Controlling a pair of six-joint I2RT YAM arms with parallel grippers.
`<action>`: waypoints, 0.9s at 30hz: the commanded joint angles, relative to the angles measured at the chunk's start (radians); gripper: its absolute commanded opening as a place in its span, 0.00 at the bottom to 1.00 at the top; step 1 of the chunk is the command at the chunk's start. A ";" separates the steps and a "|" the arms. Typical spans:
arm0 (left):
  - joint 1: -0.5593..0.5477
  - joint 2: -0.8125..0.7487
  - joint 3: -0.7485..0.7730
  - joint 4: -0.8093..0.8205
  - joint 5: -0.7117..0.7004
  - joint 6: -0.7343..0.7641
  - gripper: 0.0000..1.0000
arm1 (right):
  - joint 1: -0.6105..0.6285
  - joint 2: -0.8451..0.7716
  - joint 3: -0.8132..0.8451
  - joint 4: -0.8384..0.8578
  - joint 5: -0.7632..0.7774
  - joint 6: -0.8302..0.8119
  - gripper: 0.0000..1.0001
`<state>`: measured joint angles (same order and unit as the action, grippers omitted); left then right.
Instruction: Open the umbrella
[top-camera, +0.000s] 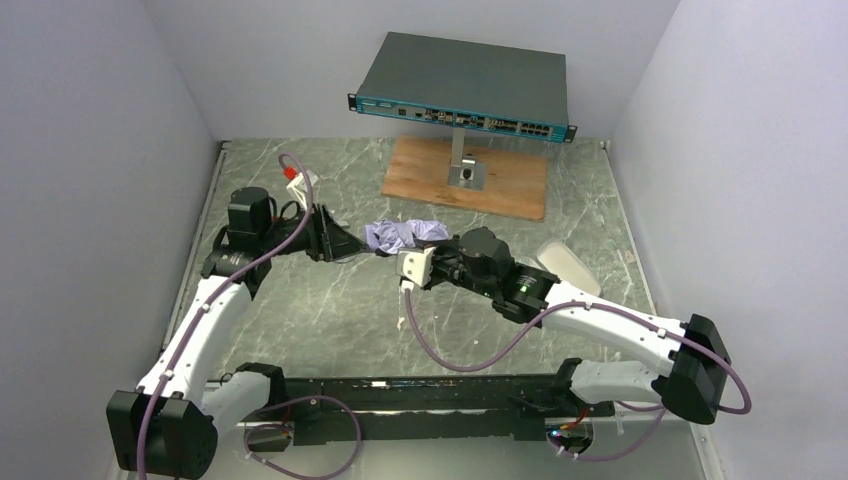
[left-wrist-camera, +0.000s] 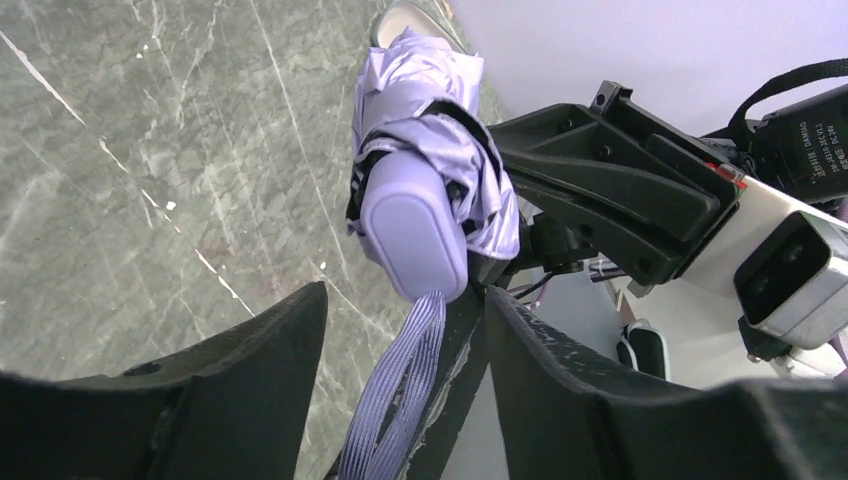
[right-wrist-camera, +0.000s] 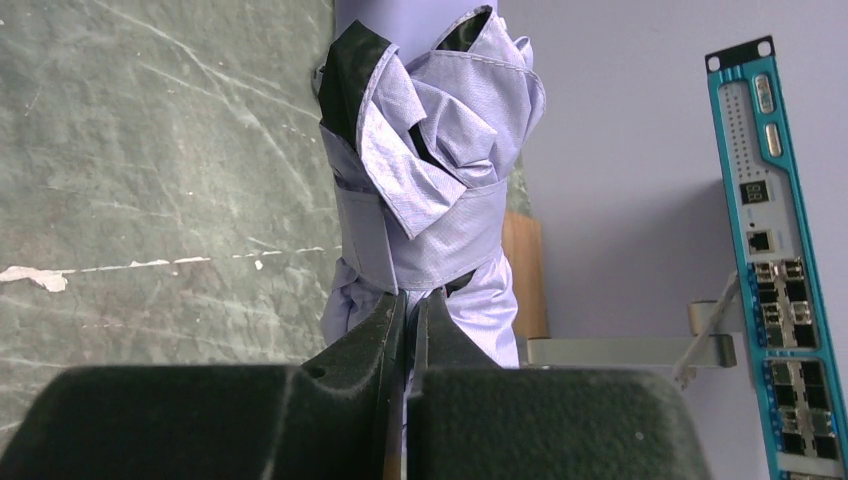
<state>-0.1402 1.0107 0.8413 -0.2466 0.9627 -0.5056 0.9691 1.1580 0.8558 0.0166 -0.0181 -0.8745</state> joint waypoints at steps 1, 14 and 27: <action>-0.012 0.004 0.005 0.095 0.012 -0.060 0.61 | 0.027 0.007 0.017 0.139 0.017 -0.043 0.00; -0.048 0.005 -0.025 0.166 0.037 -0.081 0.39 | 0.042 0.024 0.020 0.168 0.081 -0.021 0.00; -0.104 0.053 -0.001 0.167 -0.019 -0.059 0.43 | 0.058 0.018 0.000 0.216 0.039 -0.017 0.00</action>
<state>-0.2199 1.0447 0.8070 -0.1146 0.9325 -0.5694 1.0096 1.1912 0.8444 0.0685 0.0494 -0.8959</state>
